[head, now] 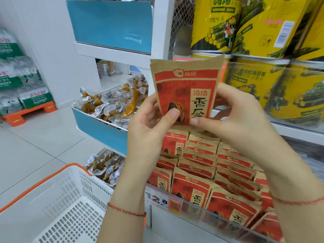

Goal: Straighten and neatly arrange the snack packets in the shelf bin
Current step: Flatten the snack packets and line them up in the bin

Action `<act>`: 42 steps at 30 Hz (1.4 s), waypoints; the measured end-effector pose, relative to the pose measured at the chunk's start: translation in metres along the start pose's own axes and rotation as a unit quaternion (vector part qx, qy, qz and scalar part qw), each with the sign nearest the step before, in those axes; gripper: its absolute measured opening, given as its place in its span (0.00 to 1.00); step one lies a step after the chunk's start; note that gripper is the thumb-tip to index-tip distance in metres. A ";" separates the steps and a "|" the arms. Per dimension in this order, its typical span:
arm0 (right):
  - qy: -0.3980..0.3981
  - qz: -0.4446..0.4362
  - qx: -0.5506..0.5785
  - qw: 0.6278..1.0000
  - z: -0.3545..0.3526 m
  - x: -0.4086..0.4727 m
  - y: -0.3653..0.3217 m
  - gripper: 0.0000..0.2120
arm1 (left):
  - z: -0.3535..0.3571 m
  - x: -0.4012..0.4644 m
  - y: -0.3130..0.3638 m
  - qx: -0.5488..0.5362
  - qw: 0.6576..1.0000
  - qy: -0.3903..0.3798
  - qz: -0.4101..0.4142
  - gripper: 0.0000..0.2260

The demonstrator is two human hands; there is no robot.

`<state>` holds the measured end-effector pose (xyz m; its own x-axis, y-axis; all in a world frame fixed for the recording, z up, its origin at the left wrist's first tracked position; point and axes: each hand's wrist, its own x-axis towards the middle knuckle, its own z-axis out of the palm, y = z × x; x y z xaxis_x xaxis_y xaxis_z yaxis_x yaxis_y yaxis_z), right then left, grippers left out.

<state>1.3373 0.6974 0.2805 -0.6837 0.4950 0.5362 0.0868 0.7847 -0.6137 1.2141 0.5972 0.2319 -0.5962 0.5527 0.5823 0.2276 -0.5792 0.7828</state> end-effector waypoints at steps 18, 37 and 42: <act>-0.091 0.164 -0.152 0.970 0.056 0.013 0.055 0.14 | -0.058 -0.011 -0.014 0.464 0.824 -0.198 -0.256 0.17; -0.321 0.071 -0.349 0.878 0.075 0.022 0.066 0.22 | -0.054 -0.013 -0.017 0.486 0.814 -0.211 -0.241 0.17; -0.274 0.051 -0.287 0.917 0.069 0.015 0.051 0.23 | -0.052 -0.014 -0.016 0.493 0.807 -0.219 -0.238 0.18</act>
<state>1.2814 0.7192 0.2174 -0.8982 0.4390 0.0250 0.4303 0.8893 -0.1552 1.1784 0.5680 0.1996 -0.5165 0.8561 0.0160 0.6841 0.4013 0.6090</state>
